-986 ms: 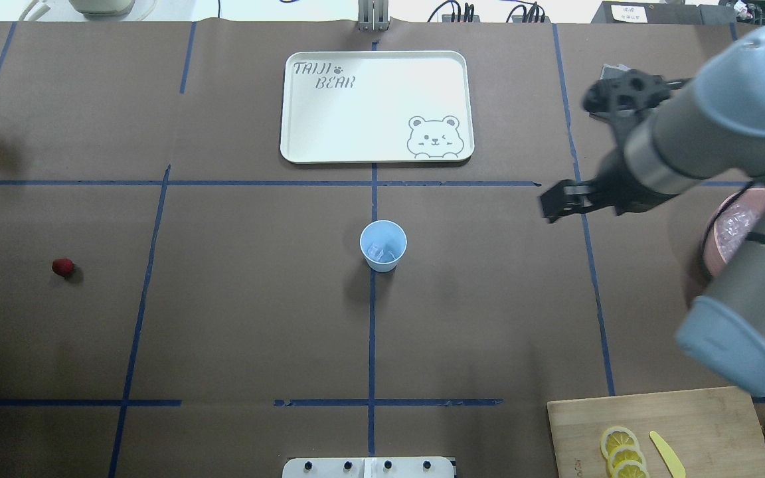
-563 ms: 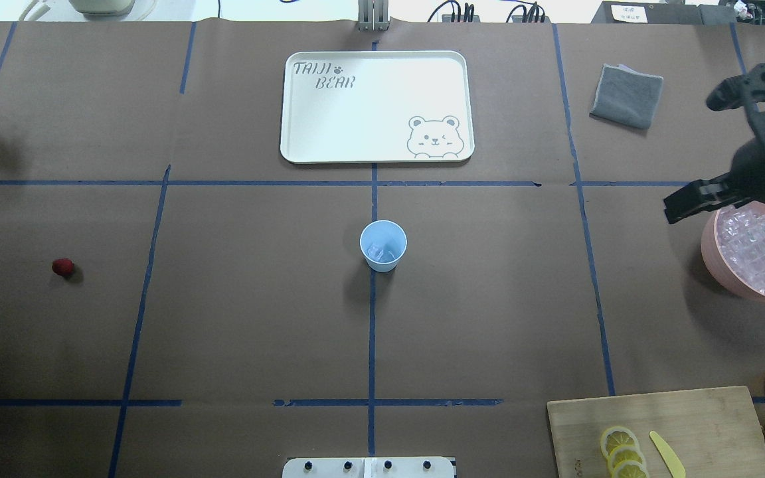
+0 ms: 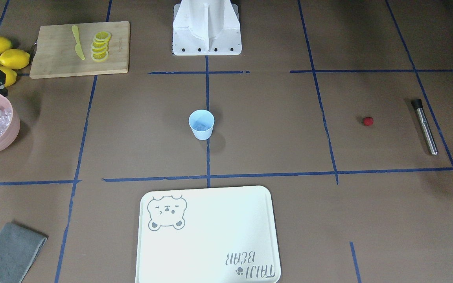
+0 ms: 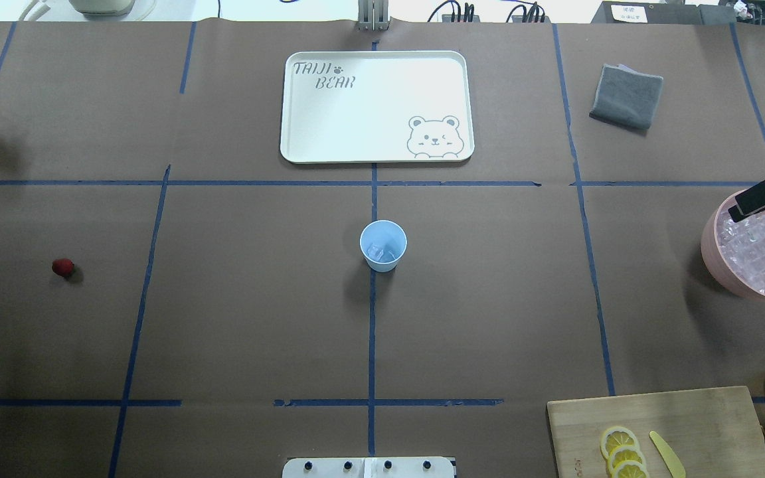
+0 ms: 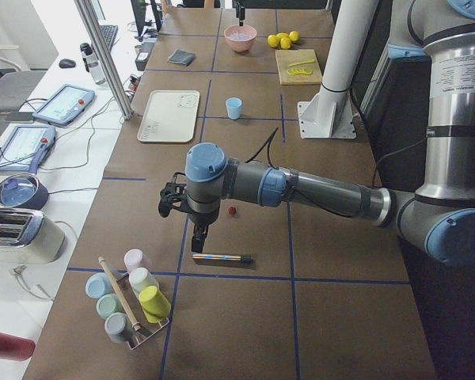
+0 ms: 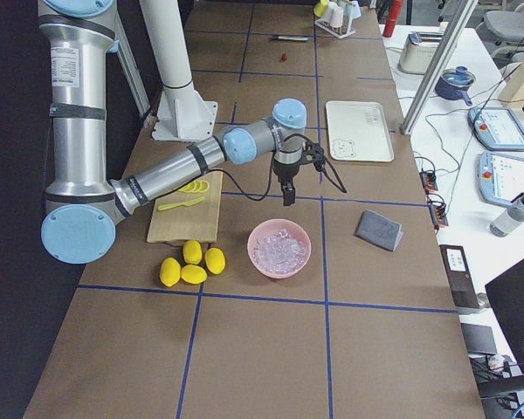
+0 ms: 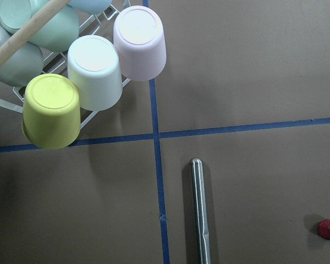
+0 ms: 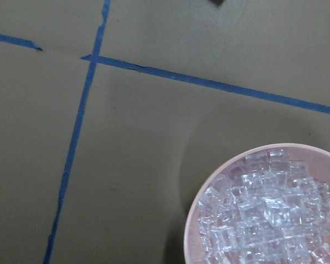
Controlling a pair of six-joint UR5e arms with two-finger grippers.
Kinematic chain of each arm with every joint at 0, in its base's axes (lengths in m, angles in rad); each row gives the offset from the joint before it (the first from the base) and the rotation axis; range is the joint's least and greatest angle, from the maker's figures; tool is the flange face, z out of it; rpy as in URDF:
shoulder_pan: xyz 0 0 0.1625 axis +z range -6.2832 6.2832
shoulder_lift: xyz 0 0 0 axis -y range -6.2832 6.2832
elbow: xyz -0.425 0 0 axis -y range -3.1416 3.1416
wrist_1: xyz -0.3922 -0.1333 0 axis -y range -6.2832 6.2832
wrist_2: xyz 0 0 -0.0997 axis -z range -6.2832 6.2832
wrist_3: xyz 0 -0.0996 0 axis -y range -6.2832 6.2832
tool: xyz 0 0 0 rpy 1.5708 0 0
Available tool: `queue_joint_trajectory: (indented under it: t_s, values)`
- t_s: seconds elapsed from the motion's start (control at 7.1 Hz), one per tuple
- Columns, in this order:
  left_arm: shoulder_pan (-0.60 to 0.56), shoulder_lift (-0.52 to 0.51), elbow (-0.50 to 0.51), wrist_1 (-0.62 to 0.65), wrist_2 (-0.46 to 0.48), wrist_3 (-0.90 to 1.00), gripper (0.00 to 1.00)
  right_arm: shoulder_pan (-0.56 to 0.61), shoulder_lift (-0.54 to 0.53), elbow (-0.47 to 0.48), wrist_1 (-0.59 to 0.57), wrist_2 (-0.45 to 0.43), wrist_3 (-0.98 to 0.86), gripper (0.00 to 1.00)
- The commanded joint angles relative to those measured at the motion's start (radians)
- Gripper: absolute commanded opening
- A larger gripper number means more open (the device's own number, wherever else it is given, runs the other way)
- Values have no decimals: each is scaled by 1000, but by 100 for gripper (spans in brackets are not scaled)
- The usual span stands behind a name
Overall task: Mash ice and strawberries in cup
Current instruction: 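Lower the right gripper into the bowl and grasp a third ice cube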
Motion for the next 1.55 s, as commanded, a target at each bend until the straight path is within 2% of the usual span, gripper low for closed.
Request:
queue_joint_trajectory:
  t_s: [0.0, 0.28, 0.56, 0.85, 1.13, 1.41]
  values:
    - [2, 0, -1, 1, 0, -1, 100, 21, -4, -88, 13, 9, -62, 99]
    - [0, 0, 1, 1, 0, -1, 100, 22, 5, -174, 22, -2, -73, 99]
    - [2, 0, 1, 2, 0, -1, 100, 22, -6, -300, 187, -8, -76, 99]
    - [3, 0, 1, 2, 0, -1, 100, 21, -1, -322, 219, -11, -73, 97]
    - [3, 0, 1, 2, 0, -1, 100, 21, 1, -348, 220, -9, -70, 85]
    - [3, 0, 1, 1, 0, -1, 100, 10, 5, -356, 219, -11, -71, 82]
